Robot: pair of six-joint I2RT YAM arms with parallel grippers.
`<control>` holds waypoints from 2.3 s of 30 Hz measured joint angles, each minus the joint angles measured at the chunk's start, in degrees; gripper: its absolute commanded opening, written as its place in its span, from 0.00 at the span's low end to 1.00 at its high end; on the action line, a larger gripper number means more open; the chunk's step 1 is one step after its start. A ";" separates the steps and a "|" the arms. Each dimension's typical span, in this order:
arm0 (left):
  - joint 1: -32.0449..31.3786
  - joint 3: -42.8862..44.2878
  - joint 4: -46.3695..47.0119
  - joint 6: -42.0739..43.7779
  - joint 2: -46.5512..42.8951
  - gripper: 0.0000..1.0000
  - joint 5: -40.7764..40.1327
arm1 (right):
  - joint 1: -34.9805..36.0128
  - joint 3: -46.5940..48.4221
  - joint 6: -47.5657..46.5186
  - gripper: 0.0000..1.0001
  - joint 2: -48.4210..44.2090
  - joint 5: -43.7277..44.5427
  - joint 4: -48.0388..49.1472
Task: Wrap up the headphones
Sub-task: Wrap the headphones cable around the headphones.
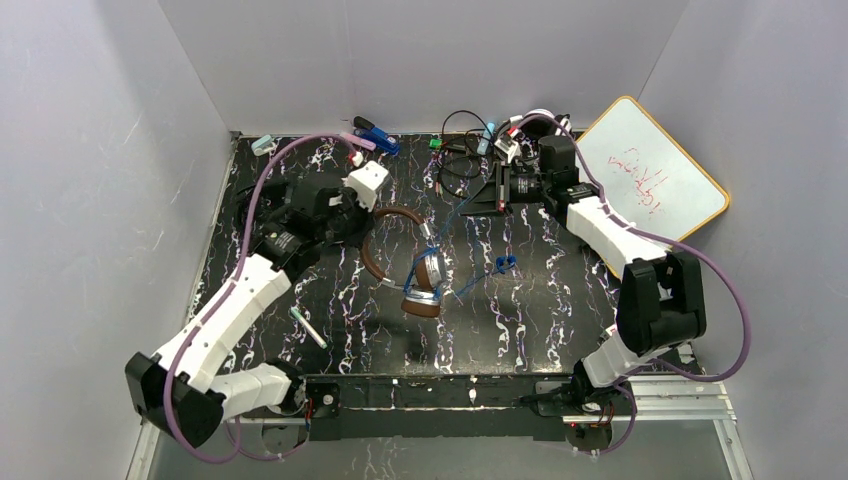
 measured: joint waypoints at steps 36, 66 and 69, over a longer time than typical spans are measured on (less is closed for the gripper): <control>-8.07 4.09 0.20 -43.91 15.39 0.00 -49.86 | 20.68 -6.54 20.02 0.01 -7.61 9.60 13.94; -4.22 26.38 -8.39 -56.19 22.80 0.00 -41.62 | 24.22 -34.45 1.57 0.25 -29.09 40.48 16.85; -4.22 28.04 -9.31 -56.06 22.25 0.00 -40.57 | 24.22 -35.12 0.37 0.24 -29.33 42.80 18.16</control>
